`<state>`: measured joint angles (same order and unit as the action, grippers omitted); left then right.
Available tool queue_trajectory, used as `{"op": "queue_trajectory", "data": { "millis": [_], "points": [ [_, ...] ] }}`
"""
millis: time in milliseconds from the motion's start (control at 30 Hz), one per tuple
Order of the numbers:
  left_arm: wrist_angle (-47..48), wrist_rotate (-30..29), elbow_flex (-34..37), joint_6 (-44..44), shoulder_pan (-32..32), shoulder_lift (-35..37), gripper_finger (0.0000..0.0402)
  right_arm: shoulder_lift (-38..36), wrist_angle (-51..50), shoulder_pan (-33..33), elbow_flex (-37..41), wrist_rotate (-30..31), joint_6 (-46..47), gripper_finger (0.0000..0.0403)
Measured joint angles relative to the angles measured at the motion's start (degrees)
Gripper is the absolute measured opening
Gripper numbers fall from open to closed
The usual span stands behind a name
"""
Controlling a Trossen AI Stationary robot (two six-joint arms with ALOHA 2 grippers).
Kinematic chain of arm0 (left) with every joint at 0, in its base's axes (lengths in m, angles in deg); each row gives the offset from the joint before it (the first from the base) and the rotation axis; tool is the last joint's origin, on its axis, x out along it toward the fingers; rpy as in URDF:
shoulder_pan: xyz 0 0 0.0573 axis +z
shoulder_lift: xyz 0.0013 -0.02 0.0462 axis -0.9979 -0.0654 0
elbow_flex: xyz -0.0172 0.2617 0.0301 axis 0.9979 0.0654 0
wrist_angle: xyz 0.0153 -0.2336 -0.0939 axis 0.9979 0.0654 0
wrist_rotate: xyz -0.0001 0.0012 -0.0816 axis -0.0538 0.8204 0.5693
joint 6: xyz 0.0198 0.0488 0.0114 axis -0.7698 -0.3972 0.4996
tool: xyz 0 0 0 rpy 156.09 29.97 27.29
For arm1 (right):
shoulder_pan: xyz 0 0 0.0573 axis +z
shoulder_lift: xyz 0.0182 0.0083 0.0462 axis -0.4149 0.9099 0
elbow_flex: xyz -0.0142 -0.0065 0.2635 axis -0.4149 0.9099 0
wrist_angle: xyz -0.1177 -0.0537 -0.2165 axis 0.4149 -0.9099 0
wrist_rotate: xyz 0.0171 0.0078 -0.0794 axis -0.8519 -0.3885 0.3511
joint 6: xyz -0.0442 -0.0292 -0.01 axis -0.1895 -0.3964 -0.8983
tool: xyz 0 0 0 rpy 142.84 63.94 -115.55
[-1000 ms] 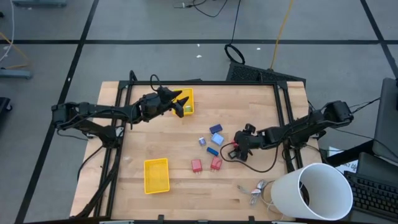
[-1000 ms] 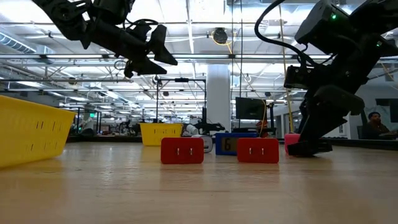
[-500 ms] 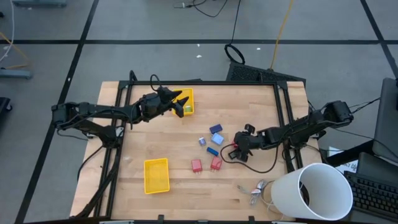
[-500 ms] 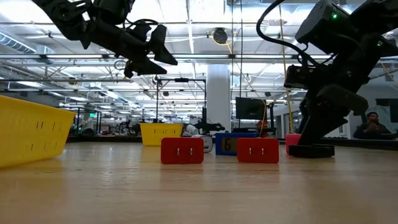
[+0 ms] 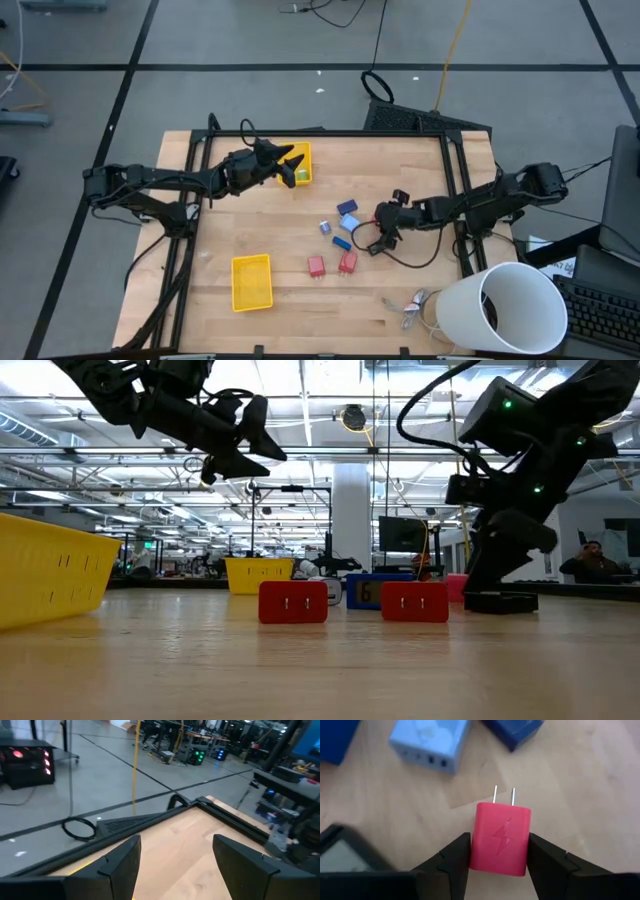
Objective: Pick & Place Office items
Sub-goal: Put the pink charger adapter into the top yellow bin
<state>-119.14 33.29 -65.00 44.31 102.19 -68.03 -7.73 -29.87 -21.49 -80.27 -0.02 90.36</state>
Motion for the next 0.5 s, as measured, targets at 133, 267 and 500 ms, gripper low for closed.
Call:
{"op": "queue_trajectory", "data": {
  "millis": [133,267,500],
  "points": [
    [0.31,2.96,0.0,0.72,0.0,0.0,0.0251,0.0,5.07,-2.09,0.0,-0.02,-3.86,0.0155],
    [0.35,6.93,0.0,0.72,-0.07,0.0,0.0251,0.0,10.67,-3.61,0.0,-0.1,-7.33,0.0156],
    [0.39,12.27,0.0,-1.68,-1.06,0.0,0.0251,0.0,20.26,-5.48,0.0,-7.47,-9.97,0.0157]
  ]
}}
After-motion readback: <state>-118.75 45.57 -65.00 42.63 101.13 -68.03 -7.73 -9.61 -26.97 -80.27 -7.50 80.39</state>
